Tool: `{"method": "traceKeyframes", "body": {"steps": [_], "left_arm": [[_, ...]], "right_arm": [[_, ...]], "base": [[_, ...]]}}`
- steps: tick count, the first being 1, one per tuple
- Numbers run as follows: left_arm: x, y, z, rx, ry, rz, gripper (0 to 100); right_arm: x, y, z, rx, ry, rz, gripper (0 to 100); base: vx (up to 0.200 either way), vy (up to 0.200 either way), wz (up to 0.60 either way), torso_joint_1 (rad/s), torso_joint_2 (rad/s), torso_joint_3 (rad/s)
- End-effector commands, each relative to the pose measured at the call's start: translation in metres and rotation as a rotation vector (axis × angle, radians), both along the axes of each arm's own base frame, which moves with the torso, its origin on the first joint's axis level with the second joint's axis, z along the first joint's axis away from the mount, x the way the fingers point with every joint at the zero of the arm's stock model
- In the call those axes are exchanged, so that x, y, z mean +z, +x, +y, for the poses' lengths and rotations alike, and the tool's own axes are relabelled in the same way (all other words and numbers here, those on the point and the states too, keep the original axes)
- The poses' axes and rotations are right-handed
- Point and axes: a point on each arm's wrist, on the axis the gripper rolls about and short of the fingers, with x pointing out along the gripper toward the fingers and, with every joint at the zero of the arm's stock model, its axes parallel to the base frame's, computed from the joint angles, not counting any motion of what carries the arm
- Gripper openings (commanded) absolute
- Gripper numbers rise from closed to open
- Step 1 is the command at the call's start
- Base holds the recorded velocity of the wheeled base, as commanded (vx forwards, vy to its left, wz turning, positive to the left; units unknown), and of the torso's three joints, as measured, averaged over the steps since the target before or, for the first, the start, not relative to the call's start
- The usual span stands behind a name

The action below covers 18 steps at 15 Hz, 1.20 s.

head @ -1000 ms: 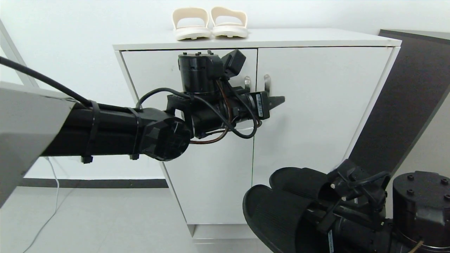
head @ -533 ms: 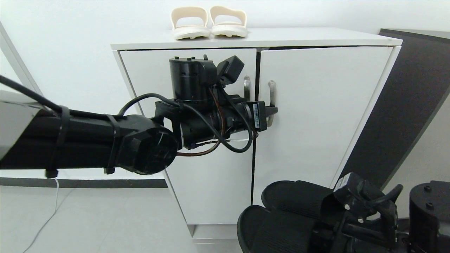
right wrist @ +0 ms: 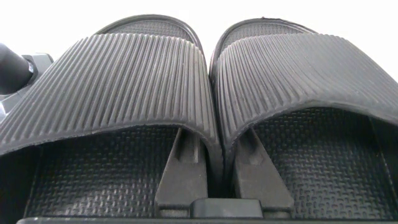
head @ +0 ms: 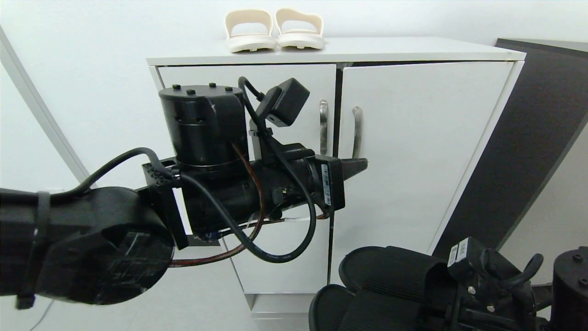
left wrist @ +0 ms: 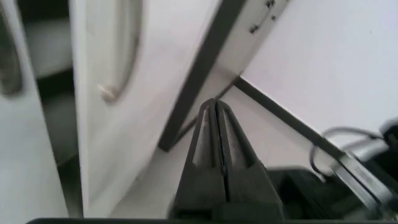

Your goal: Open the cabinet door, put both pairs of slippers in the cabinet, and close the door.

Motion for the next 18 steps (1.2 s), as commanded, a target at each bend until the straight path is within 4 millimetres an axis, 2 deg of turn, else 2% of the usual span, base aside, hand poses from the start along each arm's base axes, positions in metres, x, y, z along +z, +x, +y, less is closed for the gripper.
{"method": "traceKeyframes", "body": {"steps": [1, 4, 7, 10, 14, 18], "left_arm": [[0.008, -0.003, 0.015, 0.024, -0.027, -0.016, 0], [0.010, 0.015, 0.021, 0.038, -0.044, -0.025, 0], [0.015, 0.048, 0.024, 0.067, -0.088, -0.047, 0], [0.016, 0.066, 0.020, 0.087, -0.112, -0.037, 0], [0.017, 0.082, 0.009, 0.091, -0.121, -0.054, 0], [0.019, 0.089, 0.005, 0.089, -0.124, -0.058, 0]], "right_arm": [[0.001, 0.000, 0.000, 0.001, 0.002, -0.003, 0], [-0.001, 0.000, 0.000, 0.002, -0.004, -0.001, 0], [0.000, 0.000, 0.001, 0.005, -0.006, -0.009, 0], [0.000, 0.000, 0.001, 0.005, -0.006, -0.009, 0], [-0.001, 0.000, 0.001, 0.004, -0.011, -0.008, 0], [-0.001, 0.000, 0.000, 0.004, -0.011, -0.008, 0]], "base": [[0.000, 0.000, 0.00, 0.000, 0.00, 0.000], [0.000, 0.000, 0.00, 0.000, 0.00, 0.000], [0.000, 0.000, 0.00, 0.000, 0.00, 0.000], [0.000, 0.000, 0.00, 0.000, 0.00, 0.000], [0.000, 0.000, 0.00, 0.000, 0.00, 0.000], [0.000, 0.000, 0.00, 0.000, 0.00, 0.000]]}}
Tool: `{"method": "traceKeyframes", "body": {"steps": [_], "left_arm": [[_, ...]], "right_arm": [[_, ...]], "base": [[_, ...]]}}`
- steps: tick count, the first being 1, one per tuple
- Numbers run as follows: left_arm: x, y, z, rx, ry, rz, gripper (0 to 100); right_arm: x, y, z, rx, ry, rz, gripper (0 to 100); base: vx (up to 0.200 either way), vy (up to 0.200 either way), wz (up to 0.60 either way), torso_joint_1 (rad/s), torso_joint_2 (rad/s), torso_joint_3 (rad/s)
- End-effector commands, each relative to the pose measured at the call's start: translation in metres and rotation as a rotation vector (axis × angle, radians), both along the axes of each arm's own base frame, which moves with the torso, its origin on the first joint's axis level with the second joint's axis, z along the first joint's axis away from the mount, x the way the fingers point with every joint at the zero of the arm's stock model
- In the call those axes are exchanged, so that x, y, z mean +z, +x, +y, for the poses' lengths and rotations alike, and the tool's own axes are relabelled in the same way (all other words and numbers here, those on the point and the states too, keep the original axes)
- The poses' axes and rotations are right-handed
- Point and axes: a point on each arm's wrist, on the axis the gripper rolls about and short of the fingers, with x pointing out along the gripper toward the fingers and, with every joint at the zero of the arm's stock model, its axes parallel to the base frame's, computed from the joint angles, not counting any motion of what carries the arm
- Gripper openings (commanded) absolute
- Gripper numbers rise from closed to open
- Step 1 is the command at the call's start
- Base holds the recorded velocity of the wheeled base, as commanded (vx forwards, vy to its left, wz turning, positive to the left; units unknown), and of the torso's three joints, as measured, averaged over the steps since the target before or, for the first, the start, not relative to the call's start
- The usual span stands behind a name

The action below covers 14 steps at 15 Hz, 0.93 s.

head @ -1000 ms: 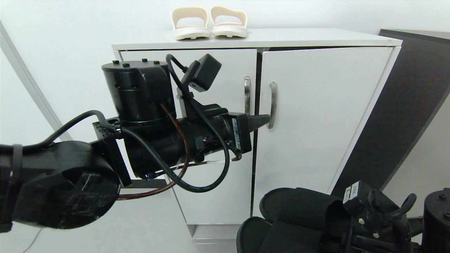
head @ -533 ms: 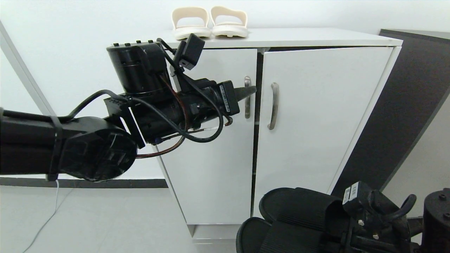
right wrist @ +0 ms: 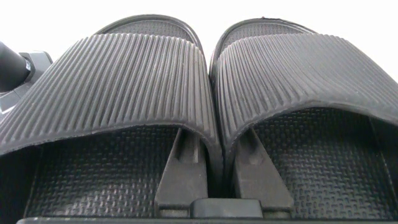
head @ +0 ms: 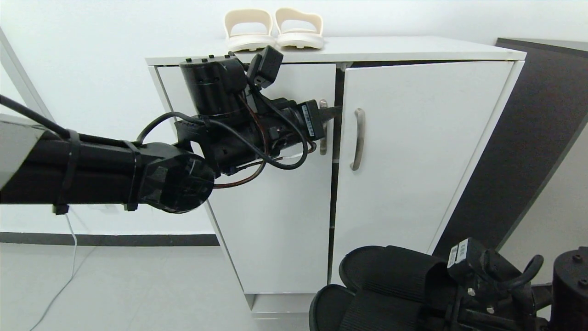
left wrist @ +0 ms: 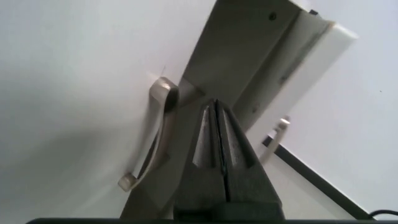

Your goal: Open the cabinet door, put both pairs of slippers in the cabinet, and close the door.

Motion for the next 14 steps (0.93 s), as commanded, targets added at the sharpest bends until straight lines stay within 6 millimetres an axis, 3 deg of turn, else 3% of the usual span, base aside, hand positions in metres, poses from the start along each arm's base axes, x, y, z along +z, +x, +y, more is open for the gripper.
{"method": "traceKeyframes", "body": {"steps": [1, 5, 8, 10, 14], "left_arm": [[-0.004, 0.005, -0.004, -0.002, 0.004, 0.006, 0], [-0.001, 0.005, -0.004, 0.004, -0.002, -0.001, 0], [-0.003, 0.002, -0.007, -0.007, 0.001, 0.004, 0], [-0.005, -0.011, -0.019, -0.052, 0.009, 0.007, 0], [-0.007, -0.056, -0.044, -0.141, 0.049, -0.025, 0]], "right_arm": [[-0.001, 0.000, 0.000, 0.001, -0.003, 0.003, 0], [-0.002, 0.000, 0.000, 0.001, -0.007, 0.006, 0], [-0.008, -0.003, -0.002, 0.026, -0.051, -0.015, 0], [-0.011, -0.006, -0.002, 0.042, -0.066, -0.011, 0], [-0.014, -0.013, -0.001, 0.080, -0.072, -0.008, 0]], "base": [[0.000, 0.000, 0.00, 0.000, 0.00, 0.000], [0.000, 0.000, 0.00, 0.000, 0.00, 0.000], [-0.200, 0.000, 0.00, 0.004, 0.00, -0.001], [-0.200, 0.000, 0.00, 0.007, 0.00, 0.000], [-0.200, 0.000, 0.00, 0.000, 0.00, 0.002]]}}
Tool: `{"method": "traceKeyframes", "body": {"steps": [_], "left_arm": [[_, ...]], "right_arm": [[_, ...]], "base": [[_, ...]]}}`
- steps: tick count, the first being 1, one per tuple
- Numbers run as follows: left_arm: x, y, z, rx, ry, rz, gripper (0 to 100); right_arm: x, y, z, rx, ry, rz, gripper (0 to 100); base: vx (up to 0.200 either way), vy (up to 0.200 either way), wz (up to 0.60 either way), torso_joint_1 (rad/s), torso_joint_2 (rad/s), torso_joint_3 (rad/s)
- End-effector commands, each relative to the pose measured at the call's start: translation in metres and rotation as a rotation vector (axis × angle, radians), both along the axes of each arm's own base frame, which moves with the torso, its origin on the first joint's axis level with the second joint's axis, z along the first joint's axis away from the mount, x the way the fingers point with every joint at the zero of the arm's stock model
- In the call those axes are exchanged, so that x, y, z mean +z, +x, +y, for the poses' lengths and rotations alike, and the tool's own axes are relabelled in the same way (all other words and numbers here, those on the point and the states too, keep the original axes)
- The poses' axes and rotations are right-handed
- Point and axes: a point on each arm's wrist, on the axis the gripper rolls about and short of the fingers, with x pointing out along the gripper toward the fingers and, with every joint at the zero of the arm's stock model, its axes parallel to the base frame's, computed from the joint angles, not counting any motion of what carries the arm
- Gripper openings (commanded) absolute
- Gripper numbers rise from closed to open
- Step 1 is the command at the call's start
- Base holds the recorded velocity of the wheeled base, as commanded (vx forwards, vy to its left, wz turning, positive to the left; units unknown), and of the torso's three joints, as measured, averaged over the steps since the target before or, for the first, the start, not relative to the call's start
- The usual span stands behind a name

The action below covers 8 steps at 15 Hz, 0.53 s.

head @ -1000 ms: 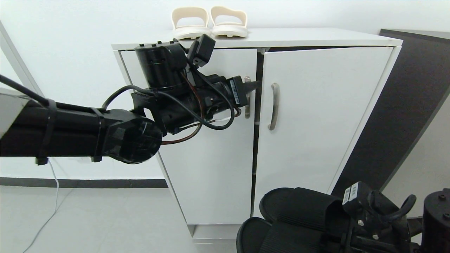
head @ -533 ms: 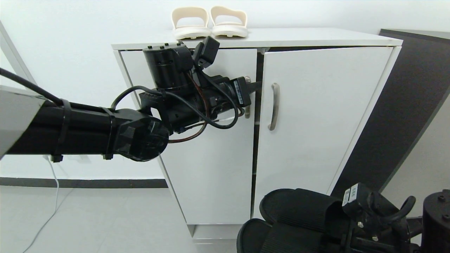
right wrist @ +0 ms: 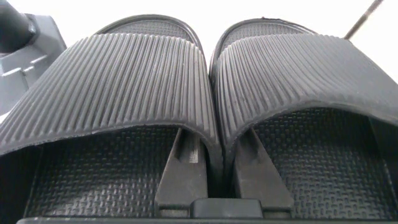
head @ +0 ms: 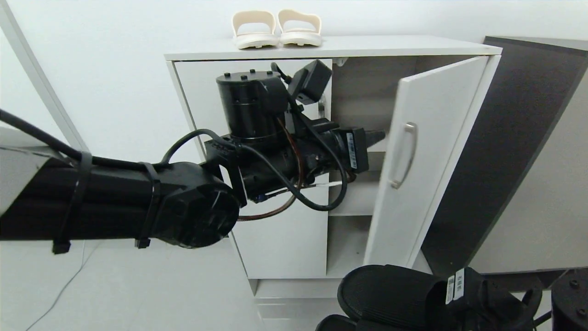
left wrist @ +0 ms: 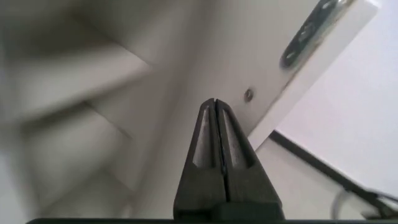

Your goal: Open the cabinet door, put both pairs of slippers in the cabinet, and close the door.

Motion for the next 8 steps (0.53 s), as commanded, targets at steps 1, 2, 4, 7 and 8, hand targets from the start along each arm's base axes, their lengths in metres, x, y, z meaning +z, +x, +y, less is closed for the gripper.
{"method": "traceKeyframes", "body": {"steps": [1, 2, 4, 7, 8], "left_arm": [[0.008, -0.021, -0.003, -0.032, -0.011, -0.014, 0], [0.009, -0.021, -0.002, -0.032, -0.013, -0.014, 0], [0.016, -0.011, 0.014, 0.042, -0.032, -0.033, 0], [0.035, -0.024, 0.054, 0.173, -0.059, -0.052, 0], [0.040, -0.037, 0.072, 0.239, -0.049, -0.053, 0]], "right_arm": [[-0.001, -0.002, 0.000, 0.008, -0.001, 0.001, 0], [-0.001, -0.001, 0.000, 0.007, -0.001, 0.001, 0], [0.002, 0.000, 0.002, -0.002, 0.012, -0.001, 0], [0.011, 0.030, 0.004, -0.140, 0.053, 0.015, 0], [0.009, 0.043, 0.005, -0.214, 0.042, 0.012, 0]], "base": [[-0.200, 0.000, 0.00, 0.007, 0.00, -0.002], [-0.200, 0.000, 0.00, 0.002, 0.00, 0.002], [0.000, 0.000, 0.00, 0.000, 0.00, 0.000], [0.000, 0.000, 0.00, 0.000, 0.00, 0.000], [0.000, 0.000, 0.00, 0.000, 0.00, 0.000]]}}
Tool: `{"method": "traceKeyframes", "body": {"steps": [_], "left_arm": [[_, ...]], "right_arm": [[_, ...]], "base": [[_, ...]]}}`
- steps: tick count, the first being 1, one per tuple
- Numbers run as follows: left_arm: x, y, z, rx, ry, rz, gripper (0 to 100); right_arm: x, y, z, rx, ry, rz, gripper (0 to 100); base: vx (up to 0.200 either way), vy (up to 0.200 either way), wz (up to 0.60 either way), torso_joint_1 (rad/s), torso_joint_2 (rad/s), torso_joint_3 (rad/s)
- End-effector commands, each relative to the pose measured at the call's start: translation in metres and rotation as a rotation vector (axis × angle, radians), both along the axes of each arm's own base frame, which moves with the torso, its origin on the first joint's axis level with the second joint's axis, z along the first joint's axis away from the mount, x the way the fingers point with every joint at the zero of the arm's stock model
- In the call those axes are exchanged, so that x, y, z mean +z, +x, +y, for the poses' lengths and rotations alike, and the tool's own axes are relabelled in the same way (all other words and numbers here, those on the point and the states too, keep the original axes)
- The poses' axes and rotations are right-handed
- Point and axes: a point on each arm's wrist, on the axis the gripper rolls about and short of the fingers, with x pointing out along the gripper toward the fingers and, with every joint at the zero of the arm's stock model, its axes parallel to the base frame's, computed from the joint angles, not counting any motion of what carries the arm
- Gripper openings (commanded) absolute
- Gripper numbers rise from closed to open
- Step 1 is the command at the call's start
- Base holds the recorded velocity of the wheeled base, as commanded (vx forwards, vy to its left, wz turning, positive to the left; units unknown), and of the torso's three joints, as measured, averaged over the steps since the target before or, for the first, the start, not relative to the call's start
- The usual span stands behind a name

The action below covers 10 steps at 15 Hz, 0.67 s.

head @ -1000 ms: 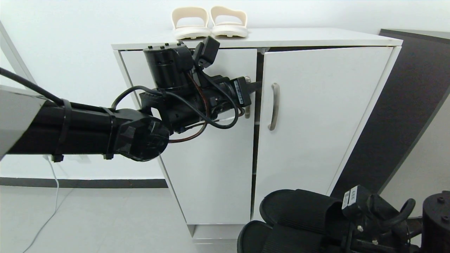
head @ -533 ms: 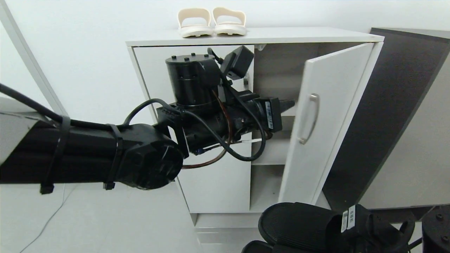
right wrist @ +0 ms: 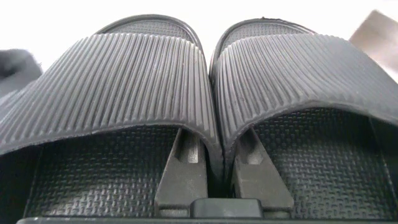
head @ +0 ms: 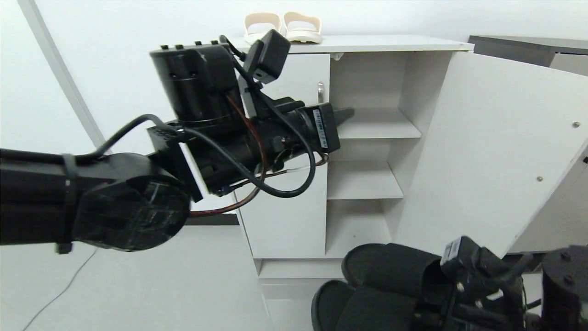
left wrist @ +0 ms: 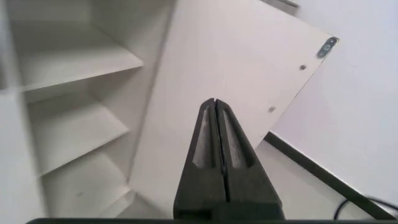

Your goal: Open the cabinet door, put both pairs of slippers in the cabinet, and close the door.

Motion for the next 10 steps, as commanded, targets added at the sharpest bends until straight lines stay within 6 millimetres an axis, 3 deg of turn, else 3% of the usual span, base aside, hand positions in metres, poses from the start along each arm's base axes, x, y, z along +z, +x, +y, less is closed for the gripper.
{"method": "traceKeyframes", "body": {"steps": [1, 2, 5, 8, 10], "left_arm": [[0.020, -0.033, 0.054, 0.165, 0.010, -0.028, 0], [0.019, -0.051, 0.084, 0.302, 0.067, -0.026, 0], [-0.009, -0.112, 0.144, 0.626, 0.251, -0.034, 0], [-0.043, -0.182, 0.210, 0.943, 0.200, 0.001, 0], [-0.079, -0.220, 0.225, 1.089, 0.203, 0.033, 0]], "right_arm": [[-0.004, 0.028, 0.004, -0.129, -0.024, 0.012, 0], [-0.005, 0.035, 0.006, -0.172, -0.024, 0.018, 0], [-0.003, 0.046, 0.010, -0.224, -0.010, 0.016, 0], [0.000, 0.062, 0.008, -0.318, 0.038, 0.041, 0], [-0.003, 0.067, 0.010, -0.324, 0.029, 0.048, 0]], "base": [[0.000, 0.000, 0.00, 0.000, 0.00, 0.000], [0.000, 0.000, 0.00, 0.000, 0.00, 0.000], [0.000, 0.000, 0.00, 0.000, 0.00, 0.000], [0.000, 0.000, 0.00, 0.000, 0.00, 0.000], [0.000, 0.000, 0.00, 0.000, 0.00, 0.000]]}}
